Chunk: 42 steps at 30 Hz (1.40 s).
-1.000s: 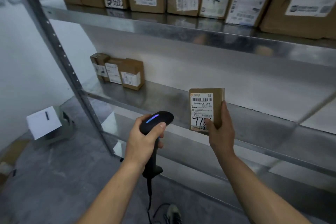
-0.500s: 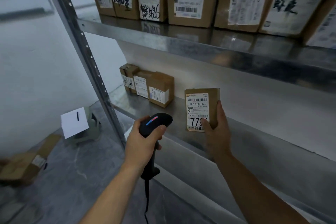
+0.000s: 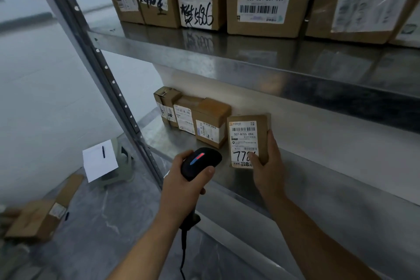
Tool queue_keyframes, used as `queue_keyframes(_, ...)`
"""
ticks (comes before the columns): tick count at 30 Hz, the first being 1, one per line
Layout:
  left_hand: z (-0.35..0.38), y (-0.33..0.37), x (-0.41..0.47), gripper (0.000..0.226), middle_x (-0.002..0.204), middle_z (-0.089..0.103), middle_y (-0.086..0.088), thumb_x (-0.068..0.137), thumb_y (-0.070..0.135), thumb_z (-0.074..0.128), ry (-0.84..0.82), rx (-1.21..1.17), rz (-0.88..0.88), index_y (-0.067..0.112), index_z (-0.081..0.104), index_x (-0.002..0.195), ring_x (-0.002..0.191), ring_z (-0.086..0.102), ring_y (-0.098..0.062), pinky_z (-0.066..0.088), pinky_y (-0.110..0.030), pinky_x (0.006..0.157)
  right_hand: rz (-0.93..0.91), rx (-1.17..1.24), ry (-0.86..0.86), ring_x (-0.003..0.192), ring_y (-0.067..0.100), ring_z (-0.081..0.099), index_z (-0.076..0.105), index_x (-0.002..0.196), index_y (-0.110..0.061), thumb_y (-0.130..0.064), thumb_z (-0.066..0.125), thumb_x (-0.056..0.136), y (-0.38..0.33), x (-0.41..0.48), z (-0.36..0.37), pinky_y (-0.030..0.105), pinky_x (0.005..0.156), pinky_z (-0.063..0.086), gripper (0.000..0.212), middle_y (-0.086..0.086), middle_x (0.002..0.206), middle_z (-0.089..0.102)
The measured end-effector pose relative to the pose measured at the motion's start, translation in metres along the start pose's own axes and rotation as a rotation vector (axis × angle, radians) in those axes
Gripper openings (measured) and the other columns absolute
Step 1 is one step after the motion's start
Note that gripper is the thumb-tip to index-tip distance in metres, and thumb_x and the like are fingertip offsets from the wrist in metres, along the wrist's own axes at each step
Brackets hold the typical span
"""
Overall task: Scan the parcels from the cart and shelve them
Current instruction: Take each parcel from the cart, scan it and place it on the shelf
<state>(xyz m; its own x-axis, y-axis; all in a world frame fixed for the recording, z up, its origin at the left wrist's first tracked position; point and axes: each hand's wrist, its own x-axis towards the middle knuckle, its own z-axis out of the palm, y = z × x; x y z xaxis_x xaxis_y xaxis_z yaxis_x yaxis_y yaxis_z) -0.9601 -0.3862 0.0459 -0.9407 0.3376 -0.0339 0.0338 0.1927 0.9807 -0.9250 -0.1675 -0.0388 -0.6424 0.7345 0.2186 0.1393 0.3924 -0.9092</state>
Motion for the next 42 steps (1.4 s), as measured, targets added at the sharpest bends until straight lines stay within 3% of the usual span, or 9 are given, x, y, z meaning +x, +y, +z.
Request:
queue_keyframes(8, -0.022, 0.0, 0.056, 0.052, 0.102, 0.071, 0.001, 0.071, 0.041, 0.077, -0.125, -0.007, 0.039, 0.036, 0.057, 0.118, 0.072, 0.07, -0.017, 0.055, -0.022, 0.06, 0.086, -0.01, 0.002, 0.145, 0.021, 0.033, 0.019, 0.16, -0.023, -0.01, 0.071, 0.09, -0.003, 0.008, 0.039, 0.047, 0.115, 0.04, 0.088, 0.003, 0.16, 0.029)
queue_keyframes(11, -0.028, -0.006, 0.076, 0.055, 0.103, 0.07, -0.002, 0.072, 0.04, 0.078, -0.168, -0.004, 0.059, 0.032, 0.058, 0.122, 0.073, 0.07, -0.018, 0.055, -0.022, 0.06, 0.12, -0.021, 0.023, 0.145, 0.02, 0.034, 0.017, 0.16, -0.026, -0.009, 0.073, 0.088, -0.004, 0.013, 0.052, 0.04, 0.113, 0.039, 0.093, 0.0, 0.161, 0.028)
queue_keyframes(17, -0.037, -0.018, 0.106, 0.055, 0.108, 0.071, 0.001, 0.07, 0.039, 0.08, -0.243, -0.015, 0.067, 0.037, 0.059, 0.121, 0.078, 0.072, -0.021, 0.056, -0.024, 0.062, 0.205, -0.009, 0.075, 0.14, 0.022, 0.045, 0.012, 0.156, -0.042, -0.008, 0.076, 0.086, -0.002, 0.019, 0.065, 0.043, 0.109, 0.047, 0.101, -0.004, 0.158, 0.038)
queue_keyframes(20, -0.04, -0.028, 0.118, 0.063, 0.109, 0.072, 0.01, 0.067, 0.042, 0.085, -0.277, -0.022, 0.065, 0.042, 0.06, 0.124, 0.094, 0.073, -0.017, 0.062, -0.037, 0.075, 0.247, -0.004, 0.104, 0.136, 0.022, 0.05, 0.01, 0.156, -0.044, -0.006, 0.076, 0.086, -0.002, 0.02, 0.069, 0.045, 0.107, 0.048, 0.104, -0.002, 0.154, 0.045)
queue_keyframes(23, -0.041, -0.035, 0.127, 0.072, 0.114, 0.071, 0.014, 0.065, 0.039, 0.087, -0.334, -0.04, 0.062, 0.036, 0.059, 0.132, 0.107, 0.07, -0.015, 0.059, -0.05, 0.092, 0.261, 0.04, 0.126, 0.134, 0.019, 0.052, 0.013, 0.157, -0.044, -0.009, 0.076, 0.086, -0.003, 0.02, 0.074, 0.044, 0.106, 0.05, 0.101, -0.004, 0.152, 0.048)
queue_keyframes(26, -0.041, -0.036, 0.13, 0.072, 0.114, 0.07, 0.018, 0.063, 0.036, 0.085, -0.378, -0.049, 0.079, 0.035, 0.058, 0.13, 0.108, 0.068, -0.008, 0.058, -0.042, 0.096, 0.289, 0.103, 0.131, 0.131, 0.015, 0.054, 0.012, 0.157, -0.044, -0.01, 0.076, 0.087, -0.006, 0.022, 0.074, 0.04, 0.104, 0.051, 0.101, -0.006, 0.148, 0.052)
queue_keyframes(33, -0.048, -0.047, 0.136, 0.079, 0.123, 0.065, 0.001, 0.059, 0.036, 0.087, -0.397, -0.069, 0.117, 0.034, 0.055, 0.132, 0.109, 0.068, -0.018, 0.06, -0.04, 0.089, 0.323, 0.077, 0.168, 0.124, 0.01, 0.056, 0.016, 0.159, -0.038, -0.006, 0.075, 0.087, -0.014, 0.025, 0.079, 0.029, 0.099, 0.05, 0.098, -0.005, 0.143, 0.056)
queue_keyframes(39, -0.055, -0.053, 0.138, 0.078, 0.113, 0.067, 0.012, 0.061, 0.035, 0.086, -0.422, -0.066, 0.147, 0.033, 0.051, 0.13, 0.098, 0.07, -0.014, 0.058, -0.028, 0.075, 0.339, 0.028, 0.189, 0.129, 0.02, 0.056, 0.014, 0.159, -0.042, -0.005, 0.073, 0.088, -0.015, 0.026, 0.086, 0.047, 0.106, 0.049, 0.099, -0.004, 0.143, 0.057)
queue_keyframes(42, -0.057, -0.052, 0.137, 0.075, 0.115, 0.066, 0.003, 0.063, 0.027, 0.086, -0.427, -0.088, 0.158, 0.033, 0.051, 0.129, 0.095, 0.069, -0.012, 0.056, -0.024, 0.073, 0.338, 0.015, 0.187, 0.128, 0.021, 0.056, 0.014, 0.159, -0.039, -0.003, 0.073, 0.088, -0.017, 0.025, 0.086, 0.046, 0.106, 0.05, 0.099, -0.002, 0.142, 0.058)
